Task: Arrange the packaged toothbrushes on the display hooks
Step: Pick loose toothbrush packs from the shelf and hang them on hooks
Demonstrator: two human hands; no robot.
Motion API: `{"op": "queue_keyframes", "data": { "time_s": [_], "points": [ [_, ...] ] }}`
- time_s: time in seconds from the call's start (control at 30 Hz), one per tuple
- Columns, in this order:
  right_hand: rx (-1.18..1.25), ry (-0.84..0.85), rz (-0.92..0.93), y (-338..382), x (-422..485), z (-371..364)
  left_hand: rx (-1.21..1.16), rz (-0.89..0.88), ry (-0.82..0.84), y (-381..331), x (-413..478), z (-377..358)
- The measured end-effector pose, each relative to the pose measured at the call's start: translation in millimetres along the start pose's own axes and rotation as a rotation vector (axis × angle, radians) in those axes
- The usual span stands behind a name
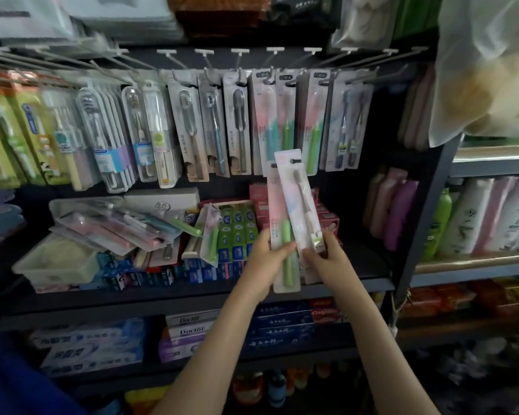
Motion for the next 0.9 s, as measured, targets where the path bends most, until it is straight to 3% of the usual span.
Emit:
{"op": "queue_keyframes", "data": {
  "time_s": [0.13,0.27,0.43,0.57,0.7,0.9],
  "points": [
    [0.14,-0.007,-0.051,1.0,22.4,37.6,-0.004,-0.093,-0.044,-32.3,18.1,2.5],
    [0.098,-0.096,-0.086,6.3,50.8,77.2,0.065,-0.141,-0.019,-53.7,36.7,-2.1],
    [-0.14,-0.277,0.002,20.9,90.3,114.4,0.065,-0.187,0.006,-75.9,59.3,-14.8],
    [-0.288,-0.314,0.058,34.7,122.3,129.8,0.096,-0.191,-0.009,-83.6,79.4,-19.7],
    [-0.585,-0.473,0.277,48.2,143.6,134.5,0.061,-0.215,-0.024,-95.8,97.1,-27.3],
    [-0.468,-0.465,0.117,46.9,174.9,143.2,0.017,-0.211,0.012,-100.6,110.3,-46.0]
  ]
}}
Point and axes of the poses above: each hand's wrist, its own x-axis towards the middle knuckle, its own z-axis out of the back of the hand, y = z × x, the point moved 2 cm from there along x, towards the middle knuckle, and after that the axes turned 7 degrees about y, right-handed, at the moved point
